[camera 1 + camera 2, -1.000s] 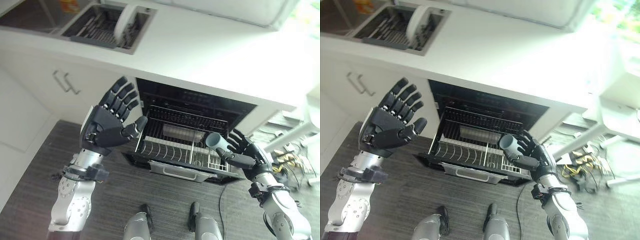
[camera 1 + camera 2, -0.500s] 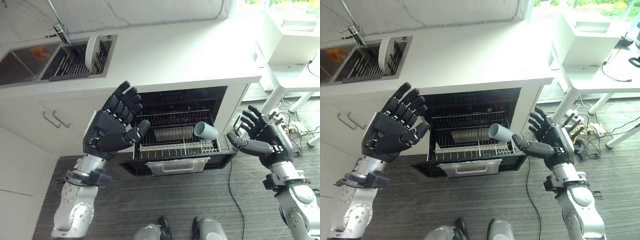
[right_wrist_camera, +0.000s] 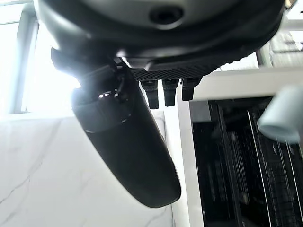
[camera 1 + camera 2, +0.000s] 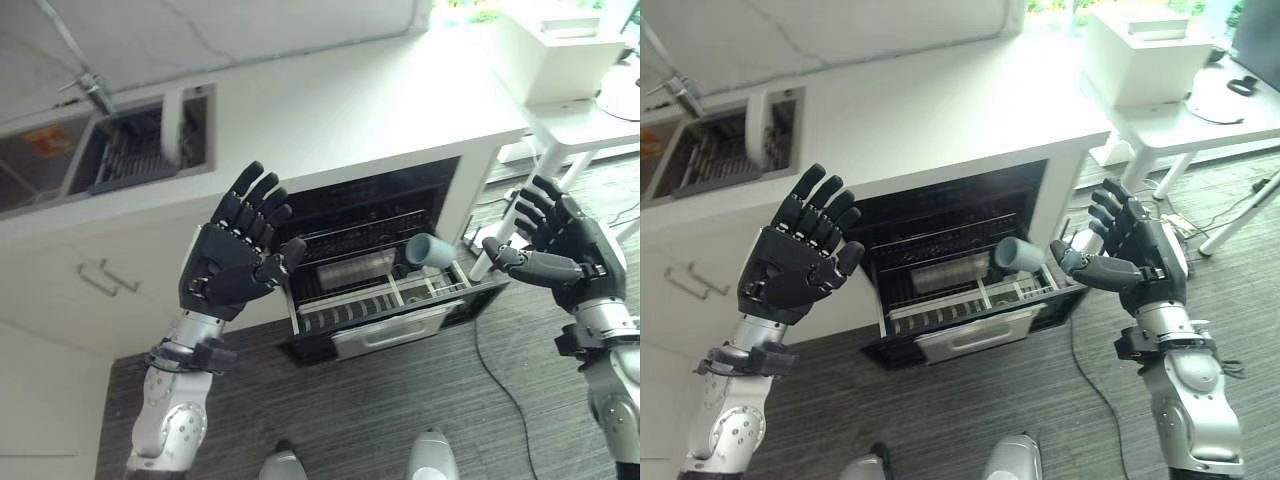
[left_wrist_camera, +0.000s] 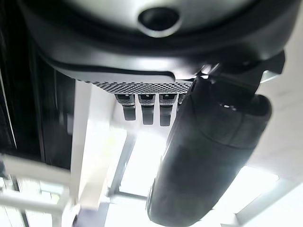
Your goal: Place the dishes in the dishwasher.
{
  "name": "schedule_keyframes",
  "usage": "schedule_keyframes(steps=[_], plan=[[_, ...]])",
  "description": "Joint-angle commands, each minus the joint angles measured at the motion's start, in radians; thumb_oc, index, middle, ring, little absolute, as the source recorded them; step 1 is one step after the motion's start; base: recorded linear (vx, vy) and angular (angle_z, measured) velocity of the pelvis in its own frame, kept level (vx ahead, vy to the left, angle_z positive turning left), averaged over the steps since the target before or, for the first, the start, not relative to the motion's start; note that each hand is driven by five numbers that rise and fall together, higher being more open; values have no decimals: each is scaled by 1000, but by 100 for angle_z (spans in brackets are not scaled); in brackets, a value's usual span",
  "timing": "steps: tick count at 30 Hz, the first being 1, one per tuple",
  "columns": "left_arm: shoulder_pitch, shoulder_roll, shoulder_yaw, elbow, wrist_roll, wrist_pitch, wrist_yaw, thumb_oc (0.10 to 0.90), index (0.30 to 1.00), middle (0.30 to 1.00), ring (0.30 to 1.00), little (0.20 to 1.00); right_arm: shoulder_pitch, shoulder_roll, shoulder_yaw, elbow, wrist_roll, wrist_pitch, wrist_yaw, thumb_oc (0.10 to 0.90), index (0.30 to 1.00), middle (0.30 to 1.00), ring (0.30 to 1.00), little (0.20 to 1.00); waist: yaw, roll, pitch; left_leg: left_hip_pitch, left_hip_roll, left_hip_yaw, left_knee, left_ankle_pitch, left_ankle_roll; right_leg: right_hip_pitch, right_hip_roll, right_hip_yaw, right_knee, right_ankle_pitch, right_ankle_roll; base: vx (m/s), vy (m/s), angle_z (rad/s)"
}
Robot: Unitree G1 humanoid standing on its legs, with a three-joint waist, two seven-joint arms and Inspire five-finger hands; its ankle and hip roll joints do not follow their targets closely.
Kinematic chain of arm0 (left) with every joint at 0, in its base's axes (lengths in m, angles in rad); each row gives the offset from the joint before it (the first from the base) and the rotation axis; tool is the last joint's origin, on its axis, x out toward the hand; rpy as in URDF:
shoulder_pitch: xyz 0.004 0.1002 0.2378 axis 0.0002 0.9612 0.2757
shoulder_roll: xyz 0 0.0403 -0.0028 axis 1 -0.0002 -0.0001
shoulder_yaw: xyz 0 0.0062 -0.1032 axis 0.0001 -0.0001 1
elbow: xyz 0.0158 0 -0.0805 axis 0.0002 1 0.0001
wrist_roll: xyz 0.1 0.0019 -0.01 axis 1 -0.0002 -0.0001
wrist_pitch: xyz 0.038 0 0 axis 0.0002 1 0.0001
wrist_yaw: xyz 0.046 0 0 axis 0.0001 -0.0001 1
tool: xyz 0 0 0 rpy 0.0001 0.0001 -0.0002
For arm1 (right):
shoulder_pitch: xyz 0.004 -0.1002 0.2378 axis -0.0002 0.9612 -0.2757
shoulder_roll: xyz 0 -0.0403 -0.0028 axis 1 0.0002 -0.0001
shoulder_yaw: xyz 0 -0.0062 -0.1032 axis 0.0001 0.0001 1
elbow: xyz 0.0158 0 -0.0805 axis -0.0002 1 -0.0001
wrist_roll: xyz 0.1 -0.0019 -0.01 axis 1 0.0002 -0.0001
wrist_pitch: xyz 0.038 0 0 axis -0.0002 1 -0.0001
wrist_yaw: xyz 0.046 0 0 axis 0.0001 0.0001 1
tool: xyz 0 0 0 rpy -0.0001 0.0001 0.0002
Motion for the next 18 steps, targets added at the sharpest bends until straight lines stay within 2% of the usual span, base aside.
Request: schedule_keyframes(steps=[1, 2, 3, 4, 5, 6, 8, 9, 10, 13, 18], plan=[[-15, 82, 115, -168, -61, -70, -74, 800, 900, 900, 900, 900, -100, 22, -56, -90, 47, -158, 18, 800, 900, 900, 900, 900, 10, -24, -35, 145, 47, 48, -185, -7, -23, 22, -2, -192, -9, 87, 62, -35, 581, 27], [-11, 81, 124, -174, -59, -68, -72, 800, 900, 900, 900, 900, -109, 31, -45, -86, 33, -154, 24, 800, 900, 900, 900, 900, 19, -17, -36, 149, 46, 60, -185, -15, -13, 36, 8, -228, -9, 80, 54, -31, 643, -17], [-11, 83, 130, -179, -58, -64, -74, 800, 900, 900, 900, 900, -120, 40, -22, -83, -3, -153, 15, 800, 900, 900, 900, 900, 30, -6, -41, 149, 36, 64, -185, -27, 7, 59, 52, -260, -9, 63, 40, 4, 426, -72], [-21, 91, 125, -181, -61, -55, -71, 800, 900, 900, 900, 900, -125, 42, 1, -84, -29, -155, -9, 800, 900, 900, 900, 900, 31, -1, -43, 149, 23, 48, -185, -43, 24, 81, 112, -261, -9, 20, 24, 28, 494, -67], [-55, 93, 94, -171, -45, -45, -62, 800, 900, 900, 900, 900, -130, 40, 24, -84, -30, -158, -39, 800, 900, 900, 900, 900, 24, -3, -48, 140, -4, 17, -185, -48, 50, 97, 233, -254, -9, -44, -3, 55, 451, -30], [-84, 81, 60, -156, -23, -41, -58, 800, 900, 900, 900, 900, -132, 37, 28, -76, -20, -158, -47, 800, 900, 900, 900, 900, 5, -7, -46, 139, -33, -15, -185, -46, 68, 108, 374, -232, -9, -107, -34, 46, 372, 31], [-86, 68, 43, -164, -16, -43, -62, 800, 900, 900, 900, 900, -123, 26, 13, -79, -8, -157, -37, 800, 900, 900, 900, 900, -8, -20, -45, 146, -77, -35, -185, -46, 79, 94, 454, -198, -9, -134, -62, 35, 199, 83], [-90, 62, 36, -171, -6, -38, -55, 800, 900, 900, 900, 900, -112, 27, 0, -78, -5, -164, -23, 800, 900, 900, 900, 900, -16, -29, -46, 151, -98, -45, -185, -47, 81, 73, 470, -180, -9, -146, -71, 17, 69, 53], [-100, 67, 27, -164, -4, -41, -55, 800, 900, 900, 900, 900, -111, 28, 1, -75, -10, -172, -27, 800, 900, 900, 900, 900, -21, -32, -44, 154, -109, -47, -185, -50, 83, 48, 459, -184, -9, -149, -71, 7, 6, 22], [-87, 77, 21, -170, 1, -67, -68, 800, 900, 900, 900, 900, -114, 14, -1, -76, 3, -172, -42, 800, 900, 900, 900, 900, -12, -27, -59, 148, -115, -46, -185, -43, 73, 42, 445, -188, -9, -195, -78, 21, -46, 6], [-90, 82, 7, -184, 54, -102, -47, 800, 900, 900, 900, 900, -133, 21, 24, -78, -14, -163, -52, 800, 900, 900, 900, 900, -8, -15, -80, 155, -119, -35, -185, -51, 79, 62, 453, -175, -9, -231, -96, 61, -20, 6]])
